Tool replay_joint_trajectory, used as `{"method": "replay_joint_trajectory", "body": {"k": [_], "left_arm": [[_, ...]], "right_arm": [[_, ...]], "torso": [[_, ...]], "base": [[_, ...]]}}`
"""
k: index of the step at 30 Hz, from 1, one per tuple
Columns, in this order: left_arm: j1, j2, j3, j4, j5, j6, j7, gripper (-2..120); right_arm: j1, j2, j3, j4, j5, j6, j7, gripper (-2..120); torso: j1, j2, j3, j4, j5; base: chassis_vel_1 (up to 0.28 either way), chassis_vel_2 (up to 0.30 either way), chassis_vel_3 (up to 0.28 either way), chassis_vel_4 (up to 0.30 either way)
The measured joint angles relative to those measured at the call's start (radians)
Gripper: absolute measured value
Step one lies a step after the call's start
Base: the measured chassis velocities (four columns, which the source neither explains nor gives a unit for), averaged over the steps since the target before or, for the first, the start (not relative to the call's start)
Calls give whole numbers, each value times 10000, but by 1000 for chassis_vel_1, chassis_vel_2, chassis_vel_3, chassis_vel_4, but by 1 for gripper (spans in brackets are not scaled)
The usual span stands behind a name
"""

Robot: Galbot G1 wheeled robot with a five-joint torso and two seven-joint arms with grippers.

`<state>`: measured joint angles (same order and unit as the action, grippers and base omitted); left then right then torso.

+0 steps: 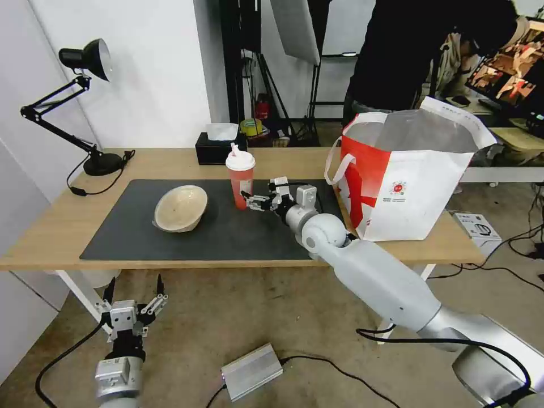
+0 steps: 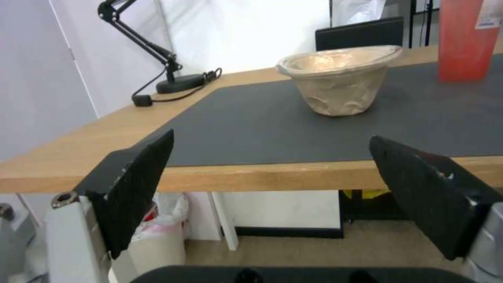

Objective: Pick up the trash from the table and place it into the takeout bag.

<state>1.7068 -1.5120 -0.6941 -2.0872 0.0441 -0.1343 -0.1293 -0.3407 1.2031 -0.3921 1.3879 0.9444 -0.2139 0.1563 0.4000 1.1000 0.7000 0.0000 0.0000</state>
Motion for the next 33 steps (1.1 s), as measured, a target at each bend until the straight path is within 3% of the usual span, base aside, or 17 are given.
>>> {"method": "replay_joint_trajectory", "body": {"k": [22, 33], "left_arm": [[-22, 3, 0, 32, -20, -8, 0, 100], [44, -14, -13, 51, -21, -199, 0, 100]], "right_arm": [[661, 805, -360, -1697, -372, 357, -445, 100], [726, 1083, -488, -1865, -437, 415, -478, 100]], "torso": [[1, 0, 0, 0, -1], [0, 0, 0, 0, -1]], "base": [[0, 0, 0, 0], [0, 0, 0, 0]]}}
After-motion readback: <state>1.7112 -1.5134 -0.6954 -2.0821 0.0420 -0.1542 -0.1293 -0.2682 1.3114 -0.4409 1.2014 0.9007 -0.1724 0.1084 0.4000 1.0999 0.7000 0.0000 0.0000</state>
